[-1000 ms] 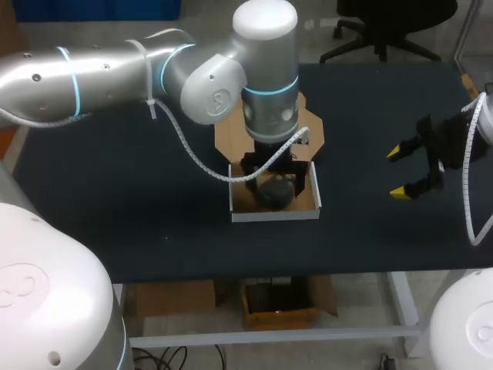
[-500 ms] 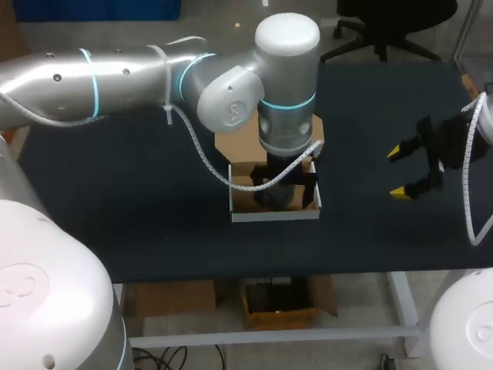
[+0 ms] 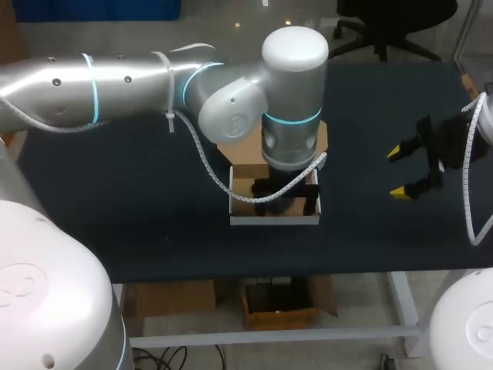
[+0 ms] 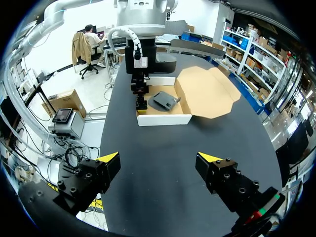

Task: Assemble the packaging by folding the flat box into shape, placing the metal phone stand inside, and closing the box properly

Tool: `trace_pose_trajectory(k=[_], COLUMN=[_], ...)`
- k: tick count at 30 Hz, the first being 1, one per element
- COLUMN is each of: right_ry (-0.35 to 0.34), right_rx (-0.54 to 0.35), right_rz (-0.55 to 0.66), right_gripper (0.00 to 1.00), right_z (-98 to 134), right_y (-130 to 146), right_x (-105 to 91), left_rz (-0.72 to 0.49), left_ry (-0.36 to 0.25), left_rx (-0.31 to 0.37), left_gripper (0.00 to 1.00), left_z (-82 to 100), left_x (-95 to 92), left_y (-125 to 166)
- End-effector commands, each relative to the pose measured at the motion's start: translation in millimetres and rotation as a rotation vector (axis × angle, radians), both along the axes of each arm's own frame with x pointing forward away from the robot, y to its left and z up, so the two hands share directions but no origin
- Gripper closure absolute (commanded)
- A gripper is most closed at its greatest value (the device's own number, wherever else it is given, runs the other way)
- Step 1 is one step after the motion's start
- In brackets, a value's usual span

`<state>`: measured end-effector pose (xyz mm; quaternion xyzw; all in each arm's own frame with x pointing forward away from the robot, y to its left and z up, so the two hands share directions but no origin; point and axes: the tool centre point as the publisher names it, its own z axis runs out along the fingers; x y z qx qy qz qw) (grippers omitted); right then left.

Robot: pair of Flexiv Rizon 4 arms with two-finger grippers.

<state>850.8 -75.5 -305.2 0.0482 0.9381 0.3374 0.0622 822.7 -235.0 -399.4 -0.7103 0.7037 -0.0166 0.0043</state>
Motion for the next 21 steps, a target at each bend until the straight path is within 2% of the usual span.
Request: trace_pose_trajectory(k=[1, 10, 21], right_ry=[0.000, 0.000, 0.000], right_rx=[0.002, 0.002, 0.002], right_rz=[0.001, 0.001, 0.001], right_gripper=[0.00, 0.00, 0.00], right_z=[-0.1, -0.1, -0.1], right_y=[-0.6, -0.6, -0.6], right_x=[0.0, 0.0, 0.0], left_rz=[0.007, 0.032, 0.064], left_ry=[-0.009, 0.002, 0.012], left_rx=[-0.008, -0.022, -0.032], left_gripper=[0.00, 0.00, 0.00], left_z=[-2.8, -3.5, -0.9], left_x=[-12.8, -31.6, -43.6], left_y=[3.3, 4.5, 9.1])
